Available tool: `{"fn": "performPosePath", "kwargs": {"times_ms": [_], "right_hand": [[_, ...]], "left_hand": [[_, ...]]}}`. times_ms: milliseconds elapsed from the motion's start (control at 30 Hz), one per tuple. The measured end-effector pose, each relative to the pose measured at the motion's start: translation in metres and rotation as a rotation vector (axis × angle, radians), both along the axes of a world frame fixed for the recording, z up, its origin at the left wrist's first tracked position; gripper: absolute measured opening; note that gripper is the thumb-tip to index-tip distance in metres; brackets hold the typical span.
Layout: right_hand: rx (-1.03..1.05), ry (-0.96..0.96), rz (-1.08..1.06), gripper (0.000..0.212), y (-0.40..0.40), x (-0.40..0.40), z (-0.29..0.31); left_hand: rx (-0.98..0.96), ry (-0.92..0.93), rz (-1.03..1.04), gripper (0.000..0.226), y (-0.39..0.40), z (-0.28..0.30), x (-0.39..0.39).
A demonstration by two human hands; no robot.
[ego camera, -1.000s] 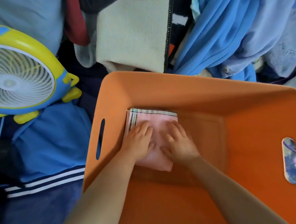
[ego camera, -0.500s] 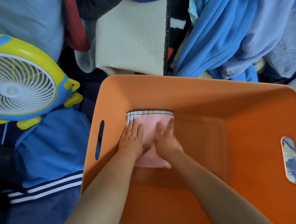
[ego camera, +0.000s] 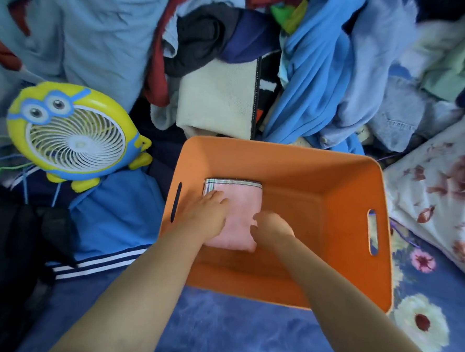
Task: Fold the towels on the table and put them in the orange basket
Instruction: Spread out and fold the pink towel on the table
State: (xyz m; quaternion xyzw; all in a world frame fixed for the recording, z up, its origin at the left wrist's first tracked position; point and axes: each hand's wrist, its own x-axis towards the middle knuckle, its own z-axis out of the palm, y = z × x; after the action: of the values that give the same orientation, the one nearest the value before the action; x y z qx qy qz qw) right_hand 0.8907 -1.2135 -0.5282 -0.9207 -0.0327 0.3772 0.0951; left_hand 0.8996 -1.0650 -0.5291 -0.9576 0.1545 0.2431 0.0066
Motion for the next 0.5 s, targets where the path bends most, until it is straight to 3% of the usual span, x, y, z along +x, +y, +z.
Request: {"fn": "performPosePath", "kwargs": {"times_ms": [100,233,367,500], "right_hand": [[0.051,-0.165,-0.036,0.034,-0.006,-0.013,0.055],[0.119,-0.429,-0.15,0.026,-0.018,-0.04,0.135],[0.174,-0.562,-0.152,0.02,-0.028,-0.075,0.198],[0.255,-0.67,-0.18,0.033,-0.039,-0.131,0.251]], "left_hand": [[0.009,-0.094,0.007,0.032,-0.012,0.055,-0.01],[0.02,-0.207,-0.004,0.033,-0.027,0.131,-0.039],[0.025,-0.313,0.002,0.034,-0.034,0.191,-0.081],[0.018,-0.402,0.005,0.032,-0.035,0.249,-0.137]]}}
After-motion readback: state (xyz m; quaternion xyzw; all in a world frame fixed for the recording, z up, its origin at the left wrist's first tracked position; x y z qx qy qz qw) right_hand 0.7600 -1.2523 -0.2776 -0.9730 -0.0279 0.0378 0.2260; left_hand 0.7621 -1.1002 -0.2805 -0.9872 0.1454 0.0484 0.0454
